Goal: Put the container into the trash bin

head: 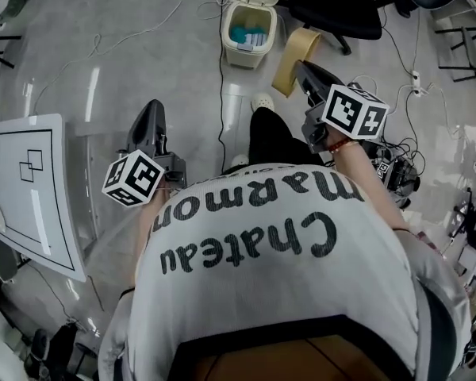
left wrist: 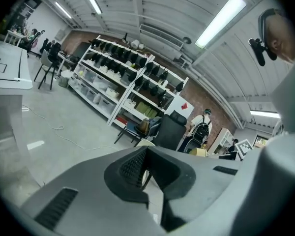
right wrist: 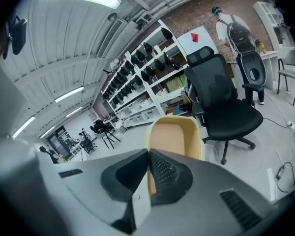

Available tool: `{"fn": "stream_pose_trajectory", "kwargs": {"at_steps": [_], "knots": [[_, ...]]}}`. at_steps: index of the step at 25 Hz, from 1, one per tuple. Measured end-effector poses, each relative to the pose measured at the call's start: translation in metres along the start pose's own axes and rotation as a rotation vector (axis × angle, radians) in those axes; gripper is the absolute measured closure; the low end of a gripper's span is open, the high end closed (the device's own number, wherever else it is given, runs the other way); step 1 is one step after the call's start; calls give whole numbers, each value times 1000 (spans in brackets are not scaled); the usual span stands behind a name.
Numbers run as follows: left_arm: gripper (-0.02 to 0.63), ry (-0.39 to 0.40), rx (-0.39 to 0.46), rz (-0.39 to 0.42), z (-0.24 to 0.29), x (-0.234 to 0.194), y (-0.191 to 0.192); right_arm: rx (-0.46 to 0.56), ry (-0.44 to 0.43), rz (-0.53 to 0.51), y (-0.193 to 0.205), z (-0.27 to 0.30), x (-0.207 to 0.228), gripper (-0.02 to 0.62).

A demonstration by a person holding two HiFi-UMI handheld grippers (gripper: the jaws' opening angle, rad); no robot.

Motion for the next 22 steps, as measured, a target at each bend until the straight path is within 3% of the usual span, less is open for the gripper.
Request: {"fn": "stream_pose_trajectory", "kwargs": {"at_steps": [5,9,14,22], "knots": [[581,-21,12,-33,16,-15,2,-64,-8,-45,-8,40,11,561],[581,-91,27,-52,38,-38,-15,-83,-67,48,-26,84,23,561],[581,-161,24,-42,83,-45,-46,-95,-147,94,-79,141,34,561],[581,-193,79,-44,178,-45,-88,-125,-230,13,-154,228,55,561]]}}
Point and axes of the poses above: the fingertips, and each gripper's own axes: z forward along the fingers, x to its right, y out of its underside, the point moved 2 cm from there along -z, backward along the fingers, and after that the axes turned 2 degrees about y, right-handed, at the moved point
